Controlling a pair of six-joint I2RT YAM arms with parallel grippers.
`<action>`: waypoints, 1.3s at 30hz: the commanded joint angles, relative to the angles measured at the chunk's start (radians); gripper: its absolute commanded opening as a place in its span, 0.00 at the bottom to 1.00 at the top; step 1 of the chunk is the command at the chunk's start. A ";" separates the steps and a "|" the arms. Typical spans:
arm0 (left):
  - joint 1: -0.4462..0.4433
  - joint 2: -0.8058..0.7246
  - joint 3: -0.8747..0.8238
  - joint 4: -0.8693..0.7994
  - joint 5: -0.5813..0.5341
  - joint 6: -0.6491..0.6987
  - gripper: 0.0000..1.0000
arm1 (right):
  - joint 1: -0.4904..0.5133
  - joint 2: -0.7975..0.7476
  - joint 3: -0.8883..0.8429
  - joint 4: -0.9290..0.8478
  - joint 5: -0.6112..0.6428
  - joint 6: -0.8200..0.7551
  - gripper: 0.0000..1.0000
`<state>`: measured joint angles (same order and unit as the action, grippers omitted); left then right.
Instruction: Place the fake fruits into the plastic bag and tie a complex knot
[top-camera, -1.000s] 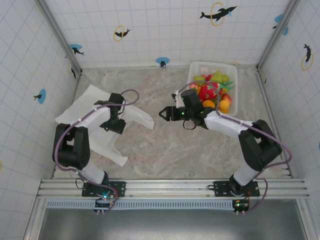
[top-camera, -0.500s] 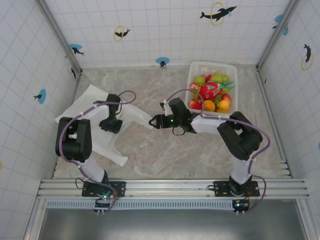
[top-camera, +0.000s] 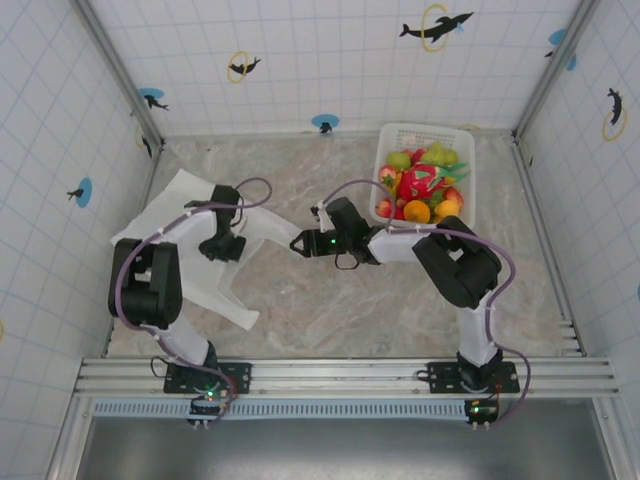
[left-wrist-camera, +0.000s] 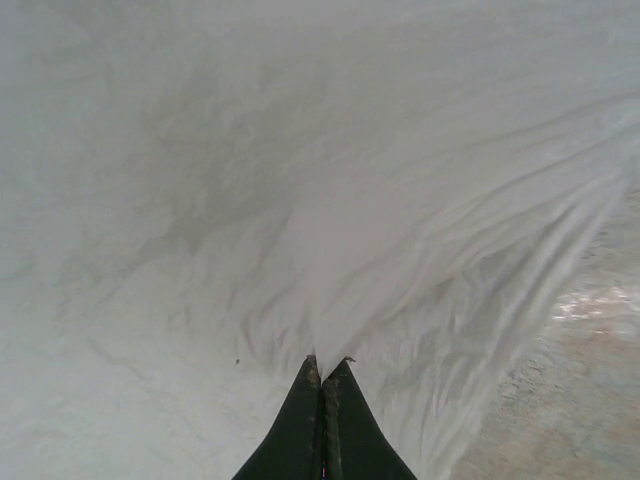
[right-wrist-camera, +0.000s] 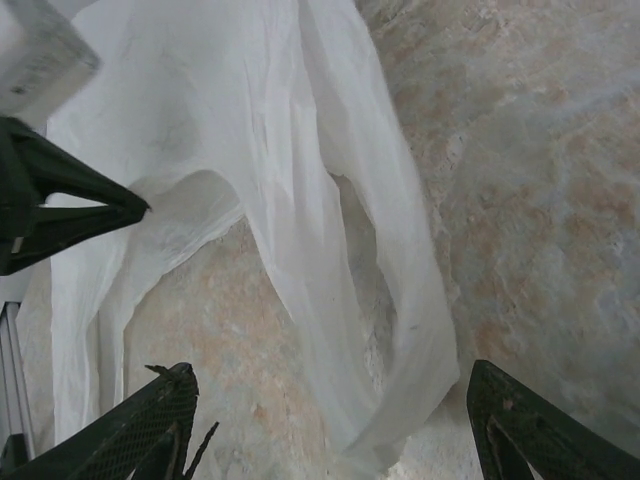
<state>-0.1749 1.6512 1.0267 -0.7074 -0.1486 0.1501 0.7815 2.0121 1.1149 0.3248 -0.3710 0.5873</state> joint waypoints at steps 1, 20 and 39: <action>-0.007 -0.125 0.037 0.007 0.008 0.005 0.00 | 0.004 0.020 0.049 0.047 -0.004 0.008 0.64; -0.135 -0.308 0.360 -0.310 0.176 -0.168 0.00 | -0.170 -0.454 0.128 -0.390 0.006 -0.096 0.00; -0.137 -0.273 0.582 -0.280 0.474 -0.468 0.00 | -0.169 -0.863 -0.355 -0.045 0.220 -0.114 0.89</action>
<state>-0.3080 1.3579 1.5776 -1.0176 0.2710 -0.2501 0.5732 1.1660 0.8577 0.1051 -0.2333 0.4416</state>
